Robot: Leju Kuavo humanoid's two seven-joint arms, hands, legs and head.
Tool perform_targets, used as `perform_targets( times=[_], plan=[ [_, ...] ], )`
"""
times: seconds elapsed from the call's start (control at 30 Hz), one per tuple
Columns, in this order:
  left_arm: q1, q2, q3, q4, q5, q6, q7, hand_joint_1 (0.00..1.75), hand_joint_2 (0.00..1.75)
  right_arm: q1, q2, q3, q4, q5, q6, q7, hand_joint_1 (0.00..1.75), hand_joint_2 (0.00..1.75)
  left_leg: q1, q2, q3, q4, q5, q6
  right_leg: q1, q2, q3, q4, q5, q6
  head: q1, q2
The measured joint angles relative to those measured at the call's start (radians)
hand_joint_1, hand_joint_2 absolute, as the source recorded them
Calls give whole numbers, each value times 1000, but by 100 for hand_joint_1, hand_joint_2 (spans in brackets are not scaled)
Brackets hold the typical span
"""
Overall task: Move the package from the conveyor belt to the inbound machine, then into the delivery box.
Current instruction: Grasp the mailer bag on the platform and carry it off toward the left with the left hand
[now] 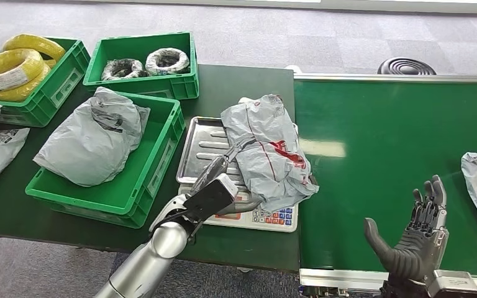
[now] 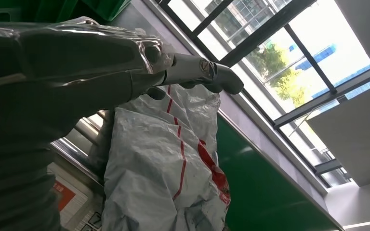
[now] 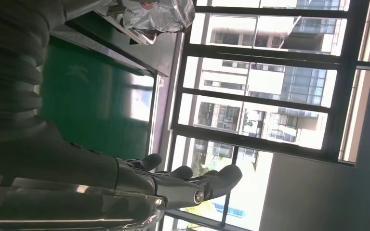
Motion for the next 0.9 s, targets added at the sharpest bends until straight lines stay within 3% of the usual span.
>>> perform_targets(
  times=[0.3,0.43,0.57,0.8,0.87,0.9],
  plan=[
    [-49,-61,-33,157,61,-5,0,0,175,-24,13,49,6,-7,8,-11,0,175,0,0,0,0,0,0,0,0,0,0,0,0,0,0],
    [-102,-105,-65,285,-6,155,21,0,175,-40,20,102,8,-2,2,-25,0,175,0,0,0,0,0,0,0,0,0,0,0,0,0,0],
    [-162,-131,-111,421,-72,345,97,0,175,-56,33,159,9,8,-2,-28,0,175,0,0,0,0,0,0,0,0,0,0,0,0,0,0],
    [-221,-144,-206,608,-181,478,231,0,175,-85,38,217,15,12,-11,-33,0,175,0,0,-1,0,0,0,0,0,0,0,0,0,0,0],
    [-235,-145,-230,643,-210,485,262,13,175,-89,38,225,17,12,-11,-35,0,175,0,0,-1,0,0,0,0,0,0,0,0,0,0,0],
    [-241,-146,-240,658,-220,483,275,52,175,-91,39,228,18,12,-11,-35,0,175,0,0,-1,0,0,0,0,0,0,0,0,0,0,0]
  ],
)
